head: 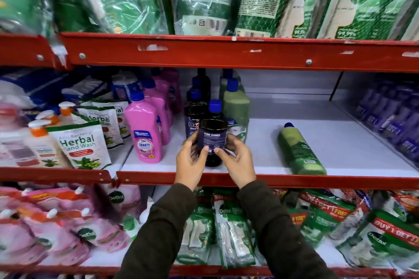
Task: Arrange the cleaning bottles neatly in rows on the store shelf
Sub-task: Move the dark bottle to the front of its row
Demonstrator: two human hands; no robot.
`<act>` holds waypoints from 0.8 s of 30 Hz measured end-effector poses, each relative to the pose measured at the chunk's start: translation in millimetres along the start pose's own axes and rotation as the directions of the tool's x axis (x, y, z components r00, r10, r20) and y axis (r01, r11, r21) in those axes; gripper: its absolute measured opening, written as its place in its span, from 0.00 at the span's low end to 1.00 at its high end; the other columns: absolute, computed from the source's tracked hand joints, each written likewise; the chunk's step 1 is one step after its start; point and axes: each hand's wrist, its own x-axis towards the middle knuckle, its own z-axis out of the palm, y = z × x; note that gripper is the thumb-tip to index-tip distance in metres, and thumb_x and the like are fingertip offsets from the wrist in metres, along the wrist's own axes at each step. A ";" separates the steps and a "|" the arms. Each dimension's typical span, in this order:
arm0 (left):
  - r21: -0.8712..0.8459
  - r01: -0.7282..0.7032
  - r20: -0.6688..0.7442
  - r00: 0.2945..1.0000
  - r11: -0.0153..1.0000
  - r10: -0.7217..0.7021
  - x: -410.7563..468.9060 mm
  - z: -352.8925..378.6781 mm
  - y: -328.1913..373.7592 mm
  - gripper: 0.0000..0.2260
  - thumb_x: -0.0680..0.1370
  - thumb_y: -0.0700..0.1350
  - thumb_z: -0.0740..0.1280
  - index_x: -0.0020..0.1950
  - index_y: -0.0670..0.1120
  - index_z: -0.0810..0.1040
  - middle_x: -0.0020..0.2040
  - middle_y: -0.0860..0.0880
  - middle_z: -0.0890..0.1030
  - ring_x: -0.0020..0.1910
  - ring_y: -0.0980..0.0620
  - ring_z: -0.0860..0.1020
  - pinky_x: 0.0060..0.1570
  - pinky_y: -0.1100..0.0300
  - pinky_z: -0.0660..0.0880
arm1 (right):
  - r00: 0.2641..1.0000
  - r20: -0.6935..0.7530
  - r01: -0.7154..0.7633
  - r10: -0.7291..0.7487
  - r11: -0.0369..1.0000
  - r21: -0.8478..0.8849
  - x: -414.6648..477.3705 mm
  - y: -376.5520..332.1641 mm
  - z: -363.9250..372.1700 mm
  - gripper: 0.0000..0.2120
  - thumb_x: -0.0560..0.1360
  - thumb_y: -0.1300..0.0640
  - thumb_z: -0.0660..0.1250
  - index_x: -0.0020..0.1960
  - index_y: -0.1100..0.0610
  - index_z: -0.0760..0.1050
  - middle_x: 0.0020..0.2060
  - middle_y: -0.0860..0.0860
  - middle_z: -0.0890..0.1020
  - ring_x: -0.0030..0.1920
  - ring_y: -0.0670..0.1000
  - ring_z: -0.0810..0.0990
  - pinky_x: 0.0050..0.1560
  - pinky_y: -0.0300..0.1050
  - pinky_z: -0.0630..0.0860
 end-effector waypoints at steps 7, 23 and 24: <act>0.033 -0.006 -0.030 1.000 0.999 0.007 9.0 -26.3 -7.5 0.20 0.78 0.34 0.66 0.68 0.49 0.69 0.59 0.55 0.78 0.53 0.74 0.77 0.57 0.74 0.74 | 0.999 0.051 -0.018 0.019 1.000 -0.017 7.5 8.3 29.1 0.21 0.74 0.67 0.70 0.67 0.62 0.73 0.58 0.56 0.83 0.55 0.43 0.82 0.58 0.37 0.78; -0.044 -0.026 -0.103 0.994 0.999 0.021 10.8 -30.9 -4.8 0.14 0.80 0.32 0.57 0.57 0.51 0.71 0.54 0.52 0.77 0.55 0.55 0.76 0.62 0.58 0.71 | 0.999 0.038 -0.003 0.007 0.996 -0.086 7.4 13.5 29.2 0.17 0.75 0.59 0.70 0.64 0.50 0.78 0.57 0.53 0.82 0.55 0.49 0.83 0.60 0.57 0.81; -0.044 -0.025 -0.075 0.997 0.999 0.022 10.8 -31.2 -5.7 0.16 0.80 0.32 0.57 0.62 0.49 0.71 0.59 0.51 0.77 0.59 0.55 0.76 0.65 0.59 0.70 | 0.997 0.065 -0.024 0.027 0.998 -0.054 6.5 11.8 28.8 0.18 0.75 0.60 0.70 0.64 0.50 0.77 0.56 0.52 0.83 0.56 0.50 0.83 0.62 0.56 0.80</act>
